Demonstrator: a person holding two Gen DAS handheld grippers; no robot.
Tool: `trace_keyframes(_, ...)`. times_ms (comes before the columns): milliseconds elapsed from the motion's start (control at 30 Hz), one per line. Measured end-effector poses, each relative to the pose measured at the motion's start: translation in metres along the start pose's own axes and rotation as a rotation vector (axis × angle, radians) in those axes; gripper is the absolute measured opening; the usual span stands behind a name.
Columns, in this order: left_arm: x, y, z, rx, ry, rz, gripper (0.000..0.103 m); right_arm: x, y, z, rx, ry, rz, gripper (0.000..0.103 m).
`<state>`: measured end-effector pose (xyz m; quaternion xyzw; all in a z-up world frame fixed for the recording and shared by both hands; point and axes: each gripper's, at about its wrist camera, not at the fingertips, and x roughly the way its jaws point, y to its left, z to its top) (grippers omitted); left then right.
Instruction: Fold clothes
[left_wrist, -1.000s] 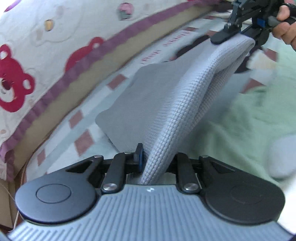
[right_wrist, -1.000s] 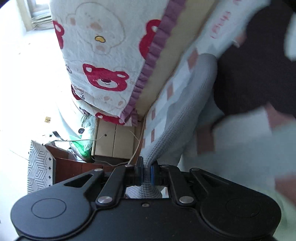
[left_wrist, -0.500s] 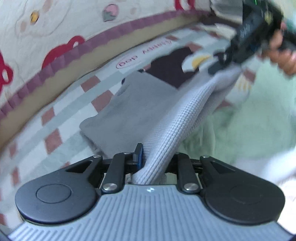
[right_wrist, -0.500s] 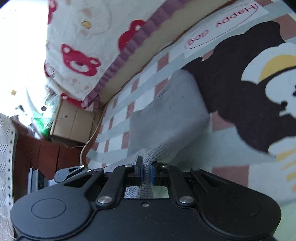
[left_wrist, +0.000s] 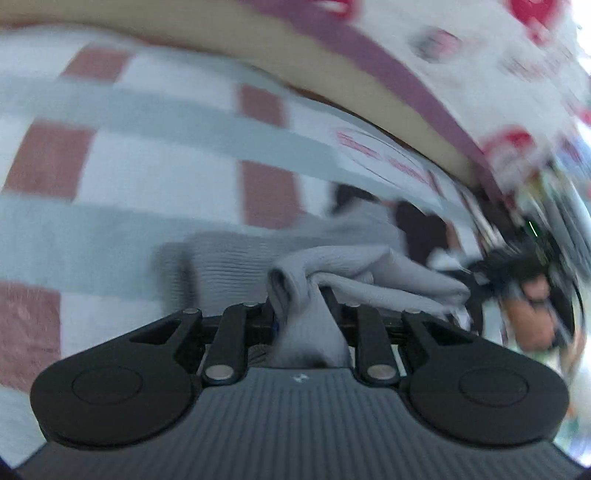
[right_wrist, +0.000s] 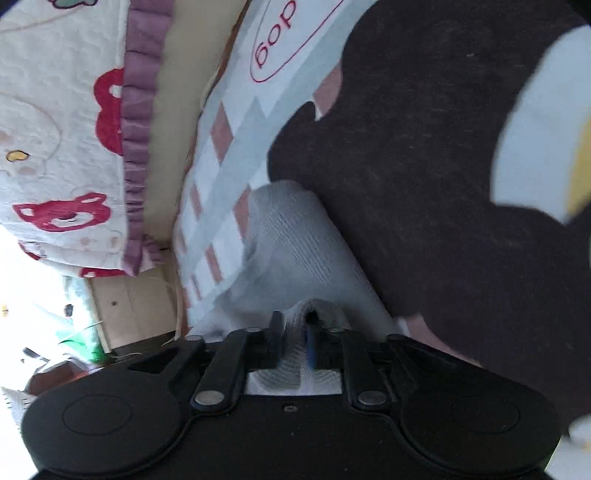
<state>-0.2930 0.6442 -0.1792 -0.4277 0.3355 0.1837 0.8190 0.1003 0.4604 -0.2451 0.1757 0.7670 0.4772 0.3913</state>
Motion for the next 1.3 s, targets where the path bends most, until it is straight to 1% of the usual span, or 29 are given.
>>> trace_keyframes(33, 0.003, 0.004, -0.004, -0.035, -0.023, 0.003, 0.020, 0.000, -0.005, 0.001, 0.000, -0.003, 0.043, 0.034)
trace_keyframes(67, 0.007, 0.009, -0.009, -0.070, -0.046, 0.006, 0.020, -0.002, -0.008, 0.000, -0.003, -0.017, 0.083, 0.038)
trace_keyframes(100, 0.007, 0.009, -0.010, -0.081, -0.048, 0.012, 0.020, -0.007, -0.011, -0.002, -0.017, -0.030, 0.119, 0.044)
trace_keyframes(200, 0.003, -0.001, -0.006, -0.021, -0.076, 0.042, 0.020, -0.029, -0.010, -0.011, -0.128, -0.094, 0.200, 0.045)
trace_keyframes(233, 0.003, -0.002, -0.007, -0.006, -0.086, 0.045, 0.020, -0.036, -0.006, -0.015, -0.190, -0.116, 0.195, 0.045)
trace_keyframes(300, 0.006, 0.000, -0.008, -0.012, -0.087, 0.036, 0.020, -0.048, 0.003, -0.029, -0.327, -0.164, 0.152, 0.048)
trace_keyframes(367, 0.008, 0.003, -0.005, -0.012, -0.086, 0.034, 0.020, -0.049, 0.014, -0.042, -0.453, -0.187, 0.051, 0.051)
trace_keyframes(400, 0.005, 0.000, -0.006, 0.004, -0.099, 0.041, 0.019, -0.046, 0.019, -0.048, -0.512, -0.193, -0.006, 0.051)
trace_keyframes(467, 0.000, -0.006, -0.007, 0.035, -0.125, 0.057, 0.011, -0.034, 0.026, -0.059, -0.605, -0.199, -0.088, 0.051)
trace_keyframes(567, -0.007, -0.015, -0.009, 0.082, -0.165, 0.079, 0.010, -0.014, 0.033, -0.074, -0.729, -0.218, -0.194, 0.051)
trace_keyframes(600, -0.011, -0.019, -0.010, 0.099, -0.191, 0.085, 0.010, -0.007, 0.033, -0.075, -0.763, -0.235, -0.211, 0.051)
trace_keyframes(633, -0.013, -0.021, -0.010, 0.111, -0.210, 0.093, 0.010, -0.002, 0.031, -0.076, -0.797, -0.249, -0.220, 0.049)
trace_keyframes(667, -0.015, -0.023, -0.010, 0.123, -0.228, 0.102, 0.010, 0.001, 0.029, -0.075, -0.822, -0.253, -0.226, 0.033)
trace_keyframes(700, -0.018, -0.025, -0.011, 0.135, -0.246, 0.111, 0.010, 0.004, 0.029, -0.074, -0.846, -0.253, -0.240, 0.011)
trace_keyframes(800, -0.017, -0.016, -0.009, 0.104, -0.245, 0.119, 0.010, 0.007, 0.044, -0.080, -0.954, -0.292, -0.270, 0.009)
trace_keyframes(867, -0.020, -0.016, -0.008, 0.111, -0.260, 0.120, 0.010, 0.001, 0.056, -0.084, -0.985, -0.337, -0.264, 0.008)
trace_keyframes(967, -0.030, -0.018, -0.005, 0.121, -0.320, 0.095, 0.010, -0.002, 0.071, -0.089, -1.027, -0.390, -0.286, 0.008)
trace_keyframes(1033, -0.023, -0.014, -0.002, 0.097, -0.315, 0.106, 0.010, 0.004, 0.076, -0.089, -1.062, -0.396, -0.340, 0.008)
trace_keyframes(1100, -0.006, -0.011, 0.001, 0.096, -0.275, 0.156, 0.012, 0.010, 0.075, -0.088, -1.062, -0.393, -0.390, 0.008)
trace_keyframes(1167, 0.009, -0.008, 0.004, 0.100, -0.241, 0.209, 0.024, 0.018, 0.072, -0.090, -1.077, -0.398, -0.455, 0.008)
trace_keyframes(1200, 0.012, -0.006, 0.006, 0.096, -0.240, 0.217, 0.026, 0.021, 0.071, -0.092, -1.087, -0.401, -0.489, 0.008)
trace_keyframes(1233, 0.009, -0.002, 0.009, 0.072, -0.247, 0.217, 0.027, 0.025, 0.069, -0.094, -1.097, -0.405, -0.524, 0.008)
trace_keyframes(1267, 0.000, 0.002, 0.012, 0.031, -0.265, 0.216, 0.026, 0.029, 0.067, -0.094, -1.101, -0.403, -0.545, 0.009)
trace_keyframes(1300, -0.012, 0.005, 0.014, -0.006, -0.300, 0.209, 0.027, 0.030, 0.065, -0.093, -1.099, -0.403, -0.551, 0.010)
